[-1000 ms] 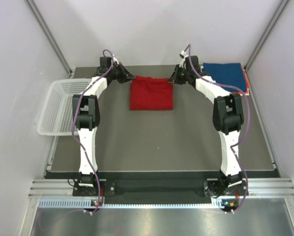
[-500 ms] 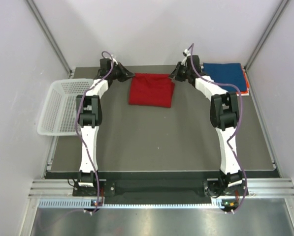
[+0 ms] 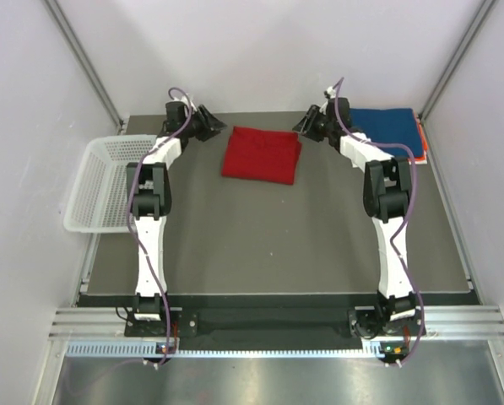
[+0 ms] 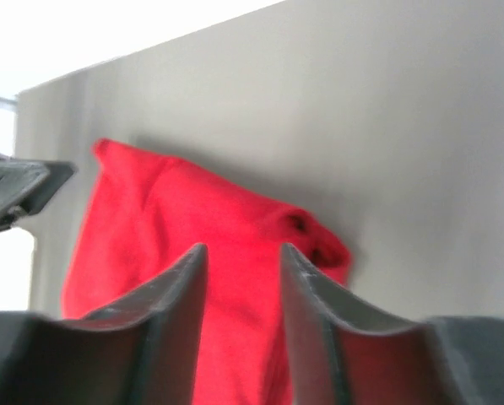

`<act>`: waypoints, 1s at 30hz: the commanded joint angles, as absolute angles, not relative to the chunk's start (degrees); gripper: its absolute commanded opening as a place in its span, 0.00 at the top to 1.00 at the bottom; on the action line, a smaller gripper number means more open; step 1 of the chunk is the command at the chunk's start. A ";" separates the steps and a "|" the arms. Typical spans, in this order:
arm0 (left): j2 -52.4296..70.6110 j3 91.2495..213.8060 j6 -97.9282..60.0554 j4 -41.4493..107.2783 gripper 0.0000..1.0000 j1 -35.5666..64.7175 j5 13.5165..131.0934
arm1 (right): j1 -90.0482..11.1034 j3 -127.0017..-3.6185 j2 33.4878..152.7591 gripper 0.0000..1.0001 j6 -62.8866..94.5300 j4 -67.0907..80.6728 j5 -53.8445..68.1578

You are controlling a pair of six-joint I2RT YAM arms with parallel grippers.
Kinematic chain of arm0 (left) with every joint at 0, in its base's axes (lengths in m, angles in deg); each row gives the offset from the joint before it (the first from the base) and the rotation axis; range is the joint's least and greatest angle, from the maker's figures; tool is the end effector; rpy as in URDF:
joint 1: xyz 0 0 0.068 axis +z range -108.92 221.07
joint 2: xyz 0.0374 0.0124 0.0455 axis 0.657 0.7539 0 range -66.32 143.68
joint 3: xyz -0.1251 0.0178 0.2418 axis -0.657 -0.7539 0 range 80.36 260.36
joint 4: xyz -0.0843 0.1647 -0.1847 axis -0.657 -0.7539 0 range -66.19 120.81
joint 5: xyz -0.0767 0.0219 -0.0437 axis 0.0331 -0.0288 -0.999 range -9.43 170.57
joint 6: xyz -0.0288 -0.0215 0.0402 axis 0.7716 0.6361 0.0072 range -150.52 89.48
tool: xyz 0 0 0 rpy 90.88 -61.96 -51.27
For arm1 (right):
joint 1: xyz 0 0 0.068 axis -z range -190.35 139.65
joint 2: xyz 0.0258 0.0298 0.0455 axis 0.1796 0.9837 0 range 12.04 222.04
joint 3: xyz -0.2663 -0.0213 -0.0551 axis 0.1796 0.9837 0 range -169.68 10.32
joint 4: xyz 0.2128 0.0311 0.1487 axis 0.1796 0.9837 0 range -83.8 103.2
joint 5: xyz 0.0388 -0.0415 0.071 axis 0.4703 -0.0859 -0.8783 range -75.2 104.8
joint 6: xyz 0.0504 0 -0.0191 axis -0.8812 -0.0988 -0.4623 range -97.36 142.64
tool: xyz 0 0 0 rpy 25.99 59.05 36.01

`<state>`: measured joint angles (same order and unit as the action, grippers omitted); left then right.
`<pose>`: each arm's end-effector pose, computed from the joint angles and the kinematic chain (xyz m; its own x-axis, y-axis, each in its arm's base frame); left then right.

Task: Fold and stack the t-shirts
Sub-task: Fold the tshirt

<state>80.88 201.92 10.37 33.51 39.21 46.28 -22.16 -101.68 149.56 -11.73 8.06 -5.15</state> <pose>0.5831 -0.0390 0.1642 -0.6514 -0.5200 -0.5525 0.1574 0.6198 -0.7688 0.5428 0.1260 0.1910 -0.6476 0.4067 -0.6444 -0.1495 0.7614 0.6308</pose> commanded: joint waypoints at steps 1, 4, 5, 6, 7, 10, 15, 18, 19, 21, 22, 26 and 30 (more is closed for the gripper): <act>69.76 194.92 1.06 26.42 0.48 39.67 52.52 | -20.37 -98.06 146.35 0.52 -13.05 4.61 -5.15; 64.21 185.15 -0.54 26.86 0.48 38.88 52.62 | -20.28 -94.19 143.27 0.48 -12.08 4.70 -6.99; 62.38 183.21 -0.81 26.77 0.48 38.36 52.18 | -20.28 -93.05 142.48 0.46 -11.65 5.05 -8.22; 61.66 181.54 -1.16 26.59 0.48 38.09 51.74 | -20.28 -91.99 141.34 0.46 -11.29 5.23 -9.19; 60.87 178.65 -1.42 26.59 0.47 38.00 50.69 | -20.45 -90.07 140.81 0.44 -10.94 5.66 -10.15; 59.46 174.77 -1.51 27.12 0.47 37.65 49.46 | -20.71 -86.19 139.05 0.39 -9.36 6.02 -13.14; 59.28 171.60 -2.48 25.71 0.47 37.21 49.63 | -22.38 -80.31 136.42 0.38 -6.81 6.11 -17.02; 59.19 169.49 -2.65 26.15 0.47 37.12 49.45 | -23.17 -75.31 133.61 0.37 -6.89 4.27 -16.41; 58.93 169.04 -2.65 26.15 0.47 37.12 49.37 | -23.44 -74.06 132.90 0.36 -6.98 3.57 -16.40; 58.67 167.82 -2.74 26.67 0.47 37.03 49.10 | -24.40 -71.87 131.93 0.34 -6.72 2.94 -16.49; 58.49 167.46 -2.74 26.85 0.48 37.03 49.10 | -24.67 -71.33 131.58 0.34 -6.20 3.20 -16.58; 57.70 166.14 -2.92 27.56 0.48 37.03 48.93 | -25.73 -67.99 130.17 0.34 -5.32 2.95 -15.53; 56.82 164.30 -1.87 29.14 0.61 37.03 47.17 | -26.08 -65.36 129.64 0.47 -4.88 2.15 -16.14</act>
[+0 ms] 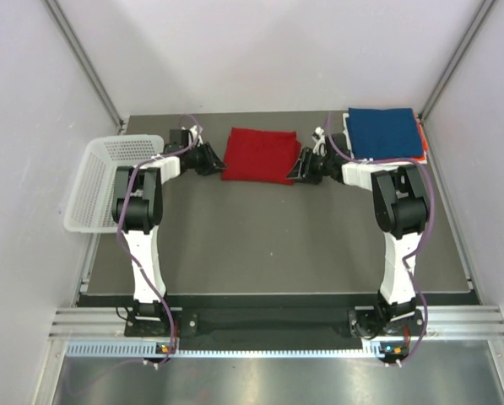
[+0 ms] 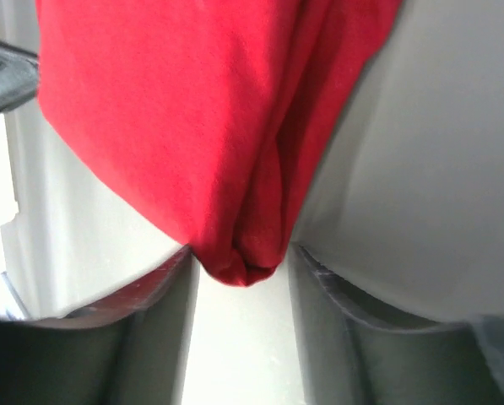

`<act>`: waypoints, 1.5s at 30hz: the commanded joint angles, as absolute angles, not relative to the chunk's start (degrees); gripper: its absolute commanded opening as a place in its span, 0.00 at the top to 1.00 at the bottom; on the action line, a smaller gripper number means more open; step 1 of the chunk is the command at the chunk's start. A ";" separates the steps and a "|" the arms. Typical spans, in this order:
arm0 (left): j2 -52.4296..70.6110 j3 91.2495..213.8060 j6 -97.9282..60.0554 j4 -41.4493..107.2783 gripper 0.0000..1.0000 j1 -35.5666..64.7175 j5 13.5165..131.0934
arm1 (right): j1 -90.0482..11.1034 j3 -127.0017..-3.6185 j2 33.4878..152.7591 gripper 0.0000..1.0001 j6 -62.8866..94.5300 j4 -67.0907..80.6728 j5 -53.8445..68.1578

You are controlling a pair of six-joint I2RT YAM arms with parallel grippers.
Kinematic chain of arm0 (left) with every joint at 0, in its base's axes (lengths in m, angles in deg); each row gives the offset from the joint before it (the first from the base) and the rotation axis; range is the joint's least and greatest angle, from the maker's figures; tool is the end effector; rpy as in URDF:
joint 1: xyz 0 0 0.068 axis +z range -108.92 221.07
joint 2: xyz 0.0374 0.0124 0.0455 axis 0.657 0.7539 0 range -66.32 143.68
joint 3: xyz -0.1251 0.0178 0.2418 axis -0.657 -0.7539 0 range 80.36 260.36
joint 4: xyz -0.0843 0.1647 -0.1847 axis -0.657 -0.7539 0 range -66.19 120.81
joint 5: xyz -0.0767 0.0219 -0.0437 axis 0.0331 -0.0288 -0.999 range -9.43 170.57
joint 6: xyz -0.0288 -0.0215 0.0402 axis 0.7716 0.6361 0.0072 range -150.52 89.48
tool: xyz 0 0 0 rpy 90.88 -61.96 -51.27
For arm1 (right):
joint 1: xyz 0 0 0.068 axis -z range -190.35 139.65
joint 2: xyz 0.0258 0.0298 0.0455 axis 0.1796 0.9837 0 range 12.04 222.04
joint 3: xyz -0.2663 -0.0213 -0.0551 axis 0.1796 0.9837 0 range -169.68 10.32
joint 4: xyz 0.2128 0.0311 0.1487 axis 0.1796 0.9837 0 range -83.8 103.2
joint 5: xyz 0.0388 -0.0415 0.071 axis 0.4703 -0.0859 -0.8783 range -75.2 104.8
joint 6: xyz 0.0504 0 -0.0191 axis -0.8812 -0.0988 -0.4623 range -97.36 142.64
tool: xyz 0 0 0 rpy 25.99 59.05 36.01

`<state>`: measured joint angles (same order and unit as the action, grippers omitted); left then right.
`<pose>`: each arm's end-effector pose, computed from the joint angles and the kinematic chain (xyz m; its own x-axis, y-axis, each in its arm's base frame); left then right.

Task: Fold and stack the t-shirts
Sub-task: Fold the tshirt

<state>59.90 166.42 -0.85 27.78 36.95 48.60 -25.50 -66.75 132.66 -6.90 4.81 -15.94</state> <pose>0.4754 -0.0531 0.1430 -0.8139 -0.3624 -0.4542 0.0497 0.7354 -0.6758 0.4305 0.1355 0.1452 -0.8547 0.2076 -0.4758 -0.1943 0.7221 0.6639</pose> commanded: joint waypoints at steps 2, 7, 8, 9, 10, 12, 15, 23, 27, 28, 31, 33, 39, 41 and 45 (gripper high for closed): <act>56.29 163.42 -1.08 30.19 0.80 37.03 45.94 | -26.08 -64.65 129.12 0.62 -4.44 2.24 -16.23; 53.49 157.63 4.28 35.20 1.00 36.60 42.43 | -26.17 -60.78 126.39 1.00 -3.38 1.27 -16.23; 52.61 156.66 4.72 35.73 1.00 36.33 42.42 | -26.17 -60.08 125.17 1.00 -2.94 1.45 -16.23; 51.90 155.08 5.42 35.47 1.00 36.07 42.77 | -26.17 -58.51 124.64 1.00 -2.68 1.54 -16.23; 50.33 154.37 5.69 35.21 1.00 35.46 42.86 | -26.17 -57.62 123.93 1.00 -2.50 1.54 -16.66; 48.65 152.44 7.00 33.02 1.00 34.93 43.73 | -26.17 -54.03 121.56 1.00 -2.59 1.62 -16.58; 43.39 148.83 8.33 26.81 1.00 32.04 47.50 | -26.17 -48.05 118.14 1.00 -2.94 1.71 -16.84; 39.50 151.17 6.50 17.71 0.54 31.93 54.55 | -24.94 -41.26 110.66 0.53 1.18 6.02 -14.29; 44.41 162.69 -2.80 17.63 0.52 33.51 48.23 | -21.87 -45.65 110.39 0.43 3.47 6.02 -17.45; 47.39 165.32 -4.48 17.19 0.52 33.69 47.09 | -21.60 -47.05 110.83 0.42 5.30 6.02 -19.11; 53.29 174.91 -10.64 14.82 0.51 33.87 46.55 | -21.07 -55.13 114.51 0.39 8.82 9.53 -20.53; 58.10 181.06 -13.97 12.01 0.50 33.95 46.55 | -20.98 -60.50 117.76 0.37 9.80 9.10 -21.06; 67.88 191.45 -16.81 9.35 0.48 34.66 42.96 | -19.93 -74.21 128.31 0.29 11.03 8.57 -23.25; 68.94 191.98 -16.37 11.20 0.47 34.66 41.90 | -19.84 -78.51 132.17 0.26 12.00 9.09 -24.49; 72.45 193.73 -15.66 14.37 0.46 34.75 41.20 | -19.75 -84.41 137.36 0.20 14.37 10.32 -25.02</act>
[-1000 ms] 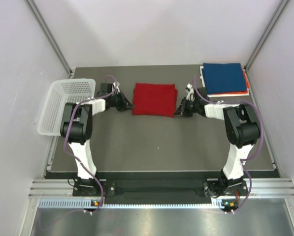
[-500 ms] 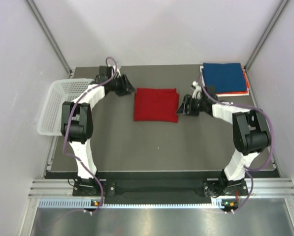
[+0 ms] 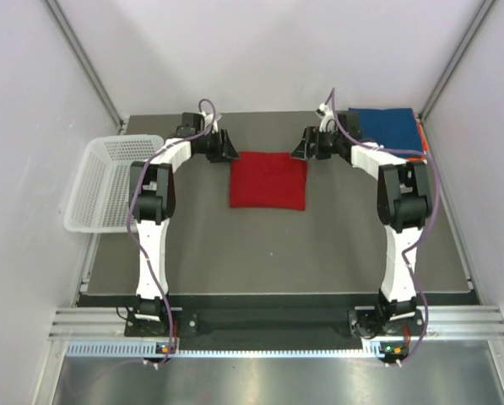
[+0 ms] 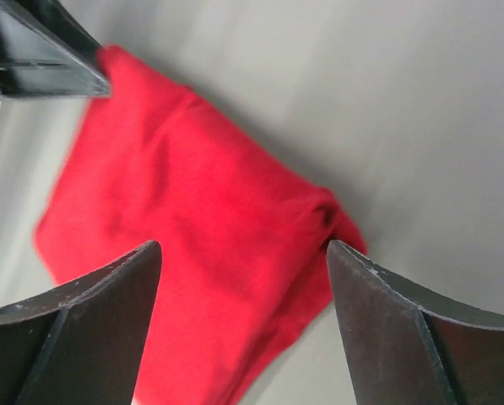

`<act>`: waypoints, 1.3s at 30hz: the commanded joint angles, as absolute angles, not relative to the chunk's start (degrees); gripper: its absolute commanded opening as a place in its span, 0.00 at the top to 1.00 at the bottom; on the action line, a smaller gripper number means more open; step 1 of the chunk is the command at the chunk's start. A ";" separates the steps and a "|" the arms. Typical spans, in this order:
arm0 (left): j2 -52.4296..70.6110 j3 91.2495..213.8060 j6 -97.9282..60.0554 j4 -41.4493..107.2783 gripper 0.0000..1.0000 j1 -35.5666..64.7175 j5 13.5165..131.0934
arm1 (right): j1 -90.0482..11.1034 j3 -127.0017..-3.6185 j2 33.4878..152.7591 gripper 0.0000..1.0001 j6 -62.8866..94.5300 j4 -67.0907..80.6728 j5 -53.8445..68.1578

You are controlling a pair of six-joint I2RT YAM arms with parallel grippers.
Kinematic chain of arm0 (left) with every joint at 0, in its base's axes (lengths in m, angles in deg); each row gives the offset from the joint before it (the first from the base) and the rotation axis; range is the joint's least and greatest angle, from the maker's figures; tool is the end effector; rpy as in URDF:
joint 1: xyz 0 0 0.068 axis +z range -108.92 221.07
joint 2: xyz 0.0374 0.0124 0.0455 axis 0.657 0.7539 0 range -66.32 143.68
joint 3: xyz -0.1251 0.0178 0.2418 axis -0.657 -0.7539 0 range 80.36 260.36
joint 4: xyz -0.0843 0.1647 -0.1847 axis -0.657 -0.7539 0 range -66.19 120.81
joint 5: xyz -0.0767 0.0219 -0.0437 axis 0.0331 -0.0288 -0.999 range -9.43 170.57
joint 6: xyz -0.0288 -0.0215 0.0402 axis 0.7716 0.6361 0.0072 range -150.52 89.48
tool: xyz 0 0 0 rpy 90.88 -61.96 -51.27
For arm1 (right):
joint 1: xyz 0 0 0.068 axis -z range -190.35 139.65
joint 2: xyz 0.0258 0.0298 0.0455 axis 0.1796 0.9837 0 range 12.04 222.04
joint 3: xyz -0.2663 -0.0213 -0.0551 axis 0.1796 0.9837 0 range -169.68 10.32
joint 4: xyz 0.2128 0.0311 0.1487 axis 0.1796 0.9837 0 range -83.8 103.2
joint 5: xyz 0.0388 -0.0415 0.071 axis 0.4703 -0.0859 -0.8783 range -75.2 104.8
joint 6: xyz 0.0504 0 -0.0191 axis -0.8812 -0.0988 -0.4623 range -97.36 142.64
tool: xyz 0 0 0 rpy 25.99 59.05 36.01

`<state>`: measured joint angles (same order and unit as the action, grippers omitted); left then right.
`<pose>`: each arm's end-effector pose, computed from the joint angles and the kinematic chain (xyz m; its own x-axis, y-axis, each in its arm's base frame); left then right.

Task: Fold and stack the t-shirts
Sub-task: Fold the tshirt

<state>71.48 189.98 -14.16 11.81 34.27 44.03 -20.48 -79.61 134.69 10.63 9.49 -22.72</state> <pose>0.5235 -0.0837 0.1527 -0.8388 -0.1279 -0.5292 0.2718 0.7440 -0.6104 0.4724 0.1065 0.1938 -0.6960 0.0433 -0.7167 -0.4904 0.7004 0.5185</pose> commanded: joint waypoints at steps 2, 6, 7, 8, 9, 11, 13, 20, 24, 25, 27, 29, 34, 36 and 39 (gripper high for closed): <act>73.86 196.02 -15.05 14.55 0.46 34.75 40.23 | -19.49 -87.49 140.18 0.20 14.64 11.11 -25.02; 76.50 198.31 -14.26 15.34 0.47 34.75 38.91 | -18.87 -90.04 143.00 0.19 13.15 11.12 -26.86; 76.77 198.74 -14.00 15.95 0.47 34.66 38.73 | -18.78 -91.18 143.78 0.19 12.97 11.29 -26.25; 77.03 199.10 -13.73 16.04 0.47 34.75 38.73 | -18.70 -91.71 144.14 0.19 12.53 11.29 -25.64; 77.47 199.45 -13.64 16.05 0.47 34.75 38.56 | -18.70 -92.24 144.66 0.19 11.22 11.29 -25.63; 77.74 199.89 -13.29 16.92 0.49 34.75 38.03 | -18.61 -93.30 146.51 0.19 9.55 10.94 -26.16; 78.09 199.98 -13.03 17.62 0.50 34.75 37.85 | -18.52 -92.25 147.21 0.20 6.83 9.19 -28.44; 78.36 199.45 -5.92 24.91 0.99 34.66 33.82 | -18.34 -89.70 147.05 0.54 3.04 1.11 -30.99; 76.69 197.96 0.15 30.37 1.00 34.57 32.92 | -18.34 -88.38 145.29 0.95 0.93 -1.97 -31.34; 76.25 196.74 2.25 34.03 1.00 34.48 33.10 | -18.26 -88.38 144.33 1.00 0.75 -1.98 -31.26; 75.10 195.68 4.02 36.25 1.00 34.40 34.07 | -18.17 -87.33 142.83 1.00 0.05 -2.68 -30.82; 75.19 195.32 5.16 36.70 1.00 34.13 35.03 | -17.99 -84.61 140.46 1.00 -0.48 -3.29 -29.68; 77.73 196.28 6.66 35.65 0.79 34.13 37.23 | -16.76 -76.18 137.90 1.00 -4.61 -10.22 -26.34; 78.53 196.37 6.49 34.59 0.75 34.13 37.76 | -16.24 -74.76 138.16 0.95 -5.92 -11.12 -24.68; 78.09 196.02 5.08 32.58 0.61 34.22 39.17 | -15.80 -73.44 138.52 0.88 -7.15 -11.82 -22.48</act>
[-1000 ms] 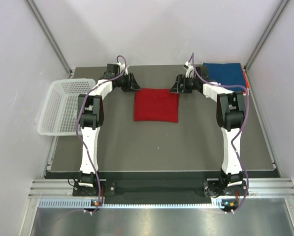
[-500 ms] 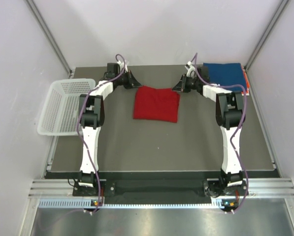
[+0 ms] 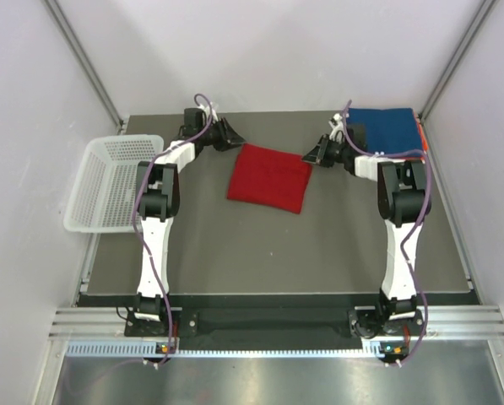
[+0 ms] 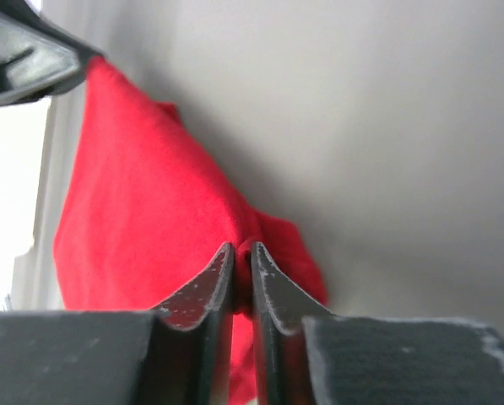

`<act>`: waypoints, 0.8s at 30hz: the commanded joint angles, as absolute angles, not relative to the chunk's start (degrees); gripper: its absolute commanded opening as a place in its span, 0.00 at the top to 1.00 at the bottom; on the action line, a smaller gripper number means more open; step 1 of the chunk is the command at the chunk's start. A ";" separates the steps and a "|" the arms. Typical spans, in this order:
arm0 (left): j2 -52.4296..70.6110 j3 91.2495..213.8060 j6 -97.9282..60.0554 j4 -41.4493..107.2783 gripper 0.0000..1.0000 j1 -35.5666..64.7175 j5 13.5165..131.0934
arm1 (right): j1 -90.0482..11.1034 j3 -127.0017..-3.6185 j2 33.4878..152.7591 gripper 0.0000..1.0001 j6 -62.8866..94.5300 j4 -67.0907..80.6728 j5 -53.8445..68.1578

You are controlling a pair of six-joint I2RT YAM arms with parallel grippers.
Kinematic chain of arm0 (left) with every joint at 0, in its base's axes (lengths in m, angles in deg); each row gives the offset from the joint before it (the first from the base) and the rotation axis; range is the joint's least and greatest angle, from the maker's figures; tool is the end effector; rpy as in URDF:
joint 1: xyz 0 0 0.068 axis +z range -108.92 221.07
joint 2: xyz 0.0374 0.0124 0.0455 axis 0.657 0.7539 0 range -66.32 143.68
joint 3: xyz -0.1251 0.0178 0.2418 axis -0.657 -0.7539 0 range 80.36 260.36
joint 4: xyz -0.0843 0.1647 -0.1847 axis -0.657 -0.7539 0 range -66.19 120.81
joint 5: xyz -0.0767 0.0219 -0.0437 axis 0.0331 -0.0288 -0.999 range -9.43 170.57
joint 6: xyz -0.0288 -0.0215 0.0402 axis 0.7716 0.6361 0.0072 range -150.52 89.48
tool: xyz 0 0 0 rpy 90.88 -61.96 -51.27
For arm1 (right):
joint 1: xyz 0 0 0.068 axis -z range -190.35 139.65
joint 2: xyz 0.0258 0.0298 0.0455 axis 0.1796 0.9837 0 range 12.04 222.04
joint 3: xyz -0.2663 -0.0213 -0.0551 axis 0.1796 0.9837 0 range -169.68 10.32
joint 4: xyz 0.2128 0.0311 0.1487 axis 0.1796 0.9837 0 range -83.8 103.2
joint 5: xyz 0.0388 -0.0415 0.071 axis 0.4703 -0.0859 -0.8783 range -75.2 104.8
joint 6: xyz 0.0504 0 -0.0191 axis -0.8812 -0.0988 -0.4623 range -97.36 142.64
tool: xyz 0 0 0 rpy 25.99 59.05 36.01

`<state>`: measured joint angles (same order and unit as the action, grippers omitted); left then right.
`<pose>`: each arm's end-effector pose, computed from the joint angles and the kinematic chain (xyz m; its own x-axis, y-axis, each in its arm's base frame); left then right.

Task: Fold and stack the t-shirts
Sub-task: Fold the tshirt

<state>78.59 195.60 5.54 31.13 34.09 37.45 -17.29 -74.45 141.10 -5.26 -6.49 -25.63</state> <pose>0.5587 -0.0929 0.1471 -0.7936 -0.3357 -0.5075 0.2635 0.5622 -0.7839 0.4834 0.0822 0.1374 -0.7593 0.2664 -0.5938 -0.3225 0.6384 0.6989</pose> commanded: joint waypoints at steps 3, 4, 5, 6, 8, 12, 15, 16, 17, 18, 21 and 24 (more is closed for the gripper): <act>76.07 195.85 2.36 28.64 0.54 34.66 41.80 | -15.53 -74.22 138.87 0.80 -8.21 -10.77 -21.42; 75.37 195.76 1.05 27.57 0.52 34.83 42.59 | -15.44 -75.01 138.52 0.76 -8.30 -9.98 -20.98; 73.97 195.76 0.25 26.43 0.50 35.27 43.90 | -15.44 -75.37 138.08 0.64 -8.30 -9.45 -20.54; 73.18 195.58 -0.62 23.54 0.48 35.45 45.57 | -15.44 -75.28 137.64 0.57 -8.13 -8.58 -19.58; 70.64 195.41 -3.61 19.76 0.47 35.89 48.30 | -15.44 -74.84 134.92 0.40 -7.52 -7.17 -18.17; 64.13 189.03 -7.49 13.85 0.46 35.80 54.45 | -15.44 -72.30 130.09 0.28 -6.46 -2.87 -14.65; 57.98 180.86 -7.75 14.02 0.46 35.63 56.04 | -15.88 -67.22 125.96 0.20 -6.28 -0.84 -13.51; 55.79 179.16 -7.14 14.11 0.46 35.63 55.87 | -16.14 -66.15 125.43 0.19 -6.19 -0.05 -13.24; 54.89 177.32 -6.70 14.37 0.45 35.63 55.09 | -16.32 -65.27 124.90 0.18 -6.28 0.04 -13.15; 54.19 174.00 -6.18 14.64 0.46 35.63 54.47 | -16.50 -63.52 124.11 0.18 -6.45 0.13 -13.06; 51.29 166.70 -3.89 16.83 0.46 35.01 52.44 | -17.55 -60.70 123.23 0.18 -7.33 -0.48 -12.19; 49.70 161.05 -2.22 18.42 0.46 33.78 51.91 | -19.57 -59.46 123.57 0.17 -7.42 -1.01 -10.17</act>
<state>51.20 165.96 -3.99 17.07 35.01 52.95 -17.35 -60.63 125.05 -7.41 -0.72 -12.60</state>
